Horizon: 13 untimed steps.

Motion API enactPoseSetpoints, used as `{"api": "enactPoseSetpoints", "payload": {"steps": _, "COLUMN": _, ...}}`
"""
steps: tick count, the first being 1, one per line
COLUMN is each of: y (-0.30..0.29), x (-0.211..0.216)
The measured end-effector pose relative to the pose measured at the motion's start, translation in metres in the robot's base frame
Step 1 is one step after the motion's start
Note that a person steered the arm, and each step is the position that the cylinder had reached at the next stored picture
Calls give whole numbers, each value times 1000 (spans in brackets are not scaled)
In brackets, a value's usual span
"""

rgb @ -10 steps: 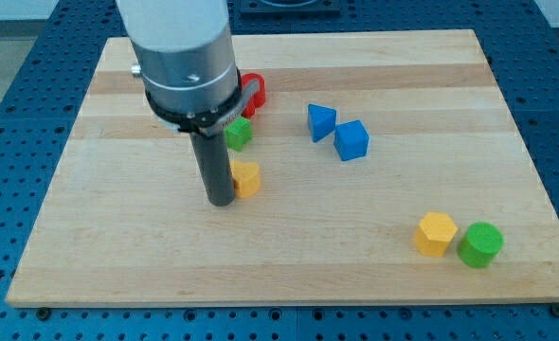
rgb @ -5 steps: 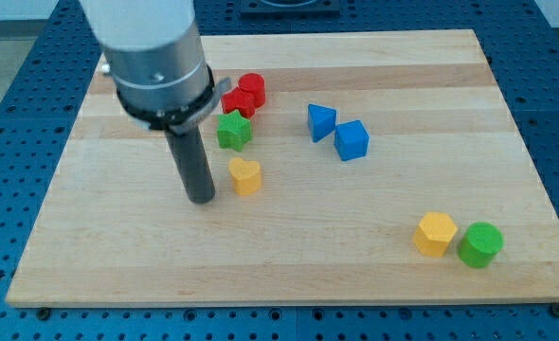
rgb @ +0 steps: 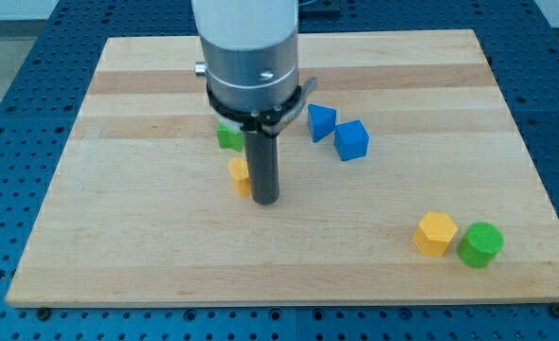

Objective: Move the yellow heart towards bottom of green star

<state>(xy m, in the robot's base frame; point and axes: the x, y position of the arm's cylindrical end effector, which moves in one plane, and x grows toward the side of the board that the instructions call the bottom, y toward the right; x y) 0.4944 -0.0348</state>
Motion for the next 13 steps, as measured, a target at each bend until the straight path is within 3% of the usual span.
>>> {"api": "enactPoseSetpoints", "payload": {"steps": 2, "y": -21, "x": -27}}
{"api": "enactPoseSetpoints", "payload": {"steps": 4, "y": -31, "x": 11}}
{"api": "enactPoseSetpoints", "payload": {"steps": 6, "y": -75, "x": 11}}
{"api": "enactPoseSetpoints", "payload": {"steps": 13, "y": -77, "x": -25}}
